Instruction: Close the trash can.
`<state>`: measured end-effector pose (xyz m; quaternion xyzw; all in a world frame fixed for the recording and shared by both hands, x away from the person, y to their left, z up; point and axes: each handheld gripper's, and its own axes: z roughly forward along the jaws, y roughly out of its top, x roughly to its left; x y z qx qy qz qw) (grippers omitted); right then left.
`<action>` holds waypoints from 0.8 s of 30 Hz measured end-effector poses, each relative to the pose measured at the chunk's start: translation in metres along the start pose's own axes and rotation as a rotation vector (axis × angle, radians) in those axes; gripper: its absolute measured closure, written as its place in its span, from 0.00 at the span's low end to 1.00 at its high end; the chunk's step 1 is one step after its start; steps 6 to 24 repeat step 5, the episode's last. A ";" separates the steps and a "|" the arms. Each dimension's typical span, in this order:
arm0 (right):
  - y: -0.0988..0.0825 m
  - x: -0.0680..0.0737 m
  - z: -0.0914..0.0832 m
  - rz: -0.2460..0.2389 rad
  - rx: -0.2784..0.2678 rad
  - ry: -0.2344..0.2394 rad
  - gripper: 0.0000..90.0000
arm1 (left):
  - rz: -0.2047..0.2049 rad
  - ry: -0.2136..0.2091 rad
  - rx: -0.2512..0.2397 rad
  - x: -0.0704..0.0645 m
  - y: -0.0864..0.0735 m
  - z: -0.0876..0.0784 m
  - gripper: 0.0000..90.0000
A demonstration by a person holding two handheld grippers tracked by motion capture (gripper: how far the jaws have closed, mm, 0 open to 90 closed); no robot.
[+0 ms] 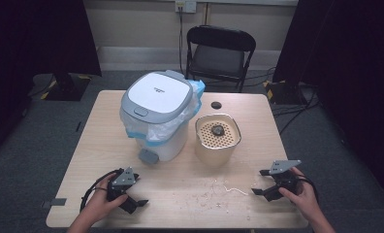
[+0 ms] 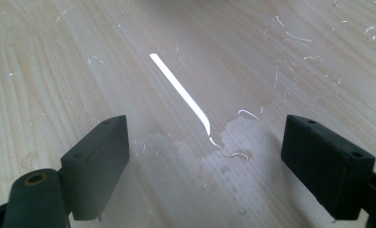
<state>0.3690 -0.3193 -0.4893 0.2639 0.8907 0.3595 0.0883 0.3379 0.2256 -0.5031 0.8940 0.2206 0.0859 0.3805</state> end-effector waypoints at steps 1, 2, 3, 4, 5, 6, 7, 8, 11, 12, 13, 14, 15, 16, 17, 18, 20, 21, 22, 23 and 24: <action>0.000 0.000 0.000 0.000 0.004 0.002 0.17 | 0.000 0.000 0.000 0.000 0.000 0.000 0.00; 0.000 0.001 -0.001 -0.004 0.009 -0.006 0.17 | 0.009 0.000 0.007 0.000 0.000 0.000 0.00; 0.000 0.001 -0.001 -0.007 0.010 -0.002 0.17 | 0.000 -0.001 0.000 0.000 0.000 0.000 0.00; 0.000 0.001 -0.001 -0.004 0.013 0.001 0.17 | 0.000 -0.001 -0.001 0.000 0.000 0.000 0.00; 0.000 0.001 -0.001 -0.005 0.013 -0.004 0.17 | 0.005 0.000 0.004 0.000 0.000 0.000 0.00; 0.000 0.001 -0.001 -0.005 0.013 -0.004 0.17 | 0.005 0.000 0.004 0.000 0.000 0.000 0.00; 0.000 0.001 -0.001 -0.005 0.013 -0.004 0.17 | 0.005 0.000 0.004 0.000 0.000 0.000 0.00; 0.000 0.001 -0.001 -0.005 0.013 -0.004 0.17 | 0.005 0.000 0.004 0.000 0.000 0.000 0.00; 0.000 0.001 -0.001 -0.005 0.013 -0.004 0.17 | 0.005 0.000 0.004 0.000 0.000 0.000 0.00; 0.000 0.001 -0.001 -0.005 0.013 -0.004 0.17 | 0.005 0.000 0.004 0.000 0.000 0.000 0.00; 0.000 0.001 -0.001 -0.005 0.013 -0.004 0.17 | 0.005 0.000 0.004 0.000 0.000 0.000 0.00; 0.000 0.001 -0.001 -0.005 0.013 -0.004 0.17 | 0.005 0.000 0.004 0.000 0.000 0.000 0.00; 0.000 0.001 -0.001 -0.005 0.013 -0.004 0.17 | 0.005 0.000 0.004 0.000 0.000 0.000 0.00; 0.000 0.001 -0.001 -0.005 0.013 -0.004 0.17 | 0.005 0.000 0.004 0.000 0.000 0.000 0.00; 0.000 0.001 -0.001 -0.005 0.013 -0.004 0.17 | 0.005 0.000 0.004 0.000 0.000 0.000 0.00; 0.000 0.001 -0.001 -0.005 0.013 -0.004 0.17 | 0.005 0.000 0.004 0.000 0.000 0.000 0.00; 0.000 0.001 -0.001 -0.005 0.013 -0.004 0.17 | 0.005 0.000 0.004 0.000 0.000 0.000 0.00; 0.000 0.001 -0.001 -0.005 0.013 -0.004 0.17 | 0.005 0.000 0.004 0.000 0.000 0.000 0.00; 0.000 0.001 -0.001 -0.005 0.013 -0.004 0.17 | 0.005 0.000 0.004 0.000 0.000 0.000 0.00; 0.000 0.001 -0.001 -0.005 0.013 -0.004 0.17 | 0.005 0.000 0.004 0.000 0.000 0.000 0.00; 0.000 0.001 -0.001 -0.005 0.013 -0.004 0.17 | 0.005 0.000 0.004 0.000 0.000 0.000 0.00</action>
